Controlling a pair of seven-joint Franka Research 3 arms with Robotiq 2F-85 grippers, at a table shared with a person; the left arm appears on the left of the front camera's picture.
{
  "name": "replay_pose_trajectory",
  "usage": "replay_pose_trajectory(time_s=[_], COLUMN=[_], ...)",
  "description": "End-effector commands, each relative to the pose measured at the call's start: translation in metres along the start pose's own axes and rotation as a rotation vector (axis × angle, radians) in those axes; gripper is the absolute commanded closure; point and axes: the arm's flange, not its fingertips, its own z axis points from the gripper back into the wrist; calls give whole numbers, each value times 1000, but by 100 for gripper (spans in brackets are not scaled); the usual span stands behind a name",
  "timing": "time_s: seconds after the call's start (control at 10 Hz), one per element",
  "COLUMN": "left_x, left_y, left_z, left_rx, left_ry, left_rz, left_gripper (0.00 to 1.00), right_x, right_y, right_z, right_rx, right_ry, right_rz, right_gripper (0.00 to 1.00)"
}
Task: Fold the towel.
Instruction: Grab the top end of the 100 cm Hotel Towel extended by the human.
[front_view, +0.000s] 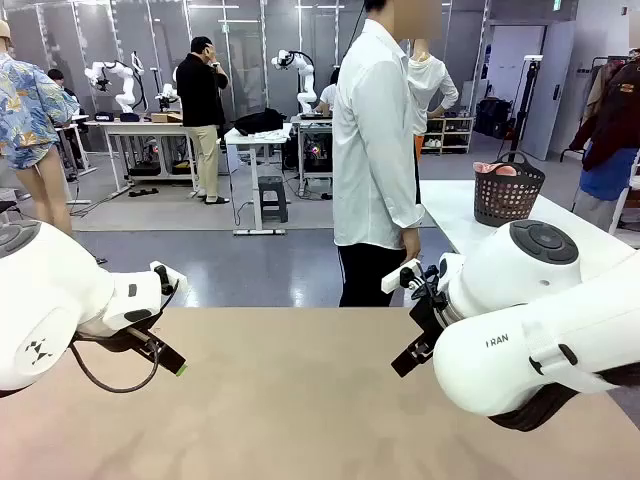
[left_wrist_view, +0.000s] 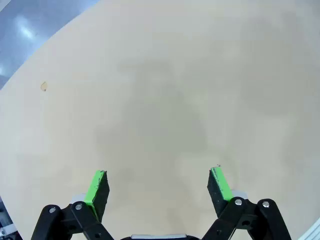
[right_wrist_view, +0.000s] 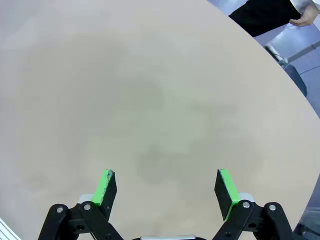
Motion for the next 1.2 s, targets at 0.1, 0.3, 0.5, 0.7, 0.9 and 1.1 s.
replay_pose_trajectory(time_s=[0.1, 0.3, 0.5, 0.7, 0.9, 1.1], left_x=[0, 0, 0, 0, 0, 28], left_y=[0, 0, 0, 0, 0, 12], left_z=[0, 0, 0, 0, 0, 49], left_rx=[0, 0, 0, 0, 0, -69], left_ry=[0, 0, 0, 0, 0, 21], left_rz=[0, 0, 0, 0, -1, -25], left_gripper=[0, 0, 0, 0, 0, 0], right_x=[0, 0, 0, 0, 0, 25], right_y=[0, 0, 0, 0, 0, -14], right_z=[0, 0, 0, 0, 0, 53], right_rx=[0, 0, 0, 0, 0, 111], right_ry=[0, 0, 0, 0, 0, -2], right_rz=[0, 0, 0, 0, 2, -17], right_gripper=[0, 0, 0, 0, 0, 0])
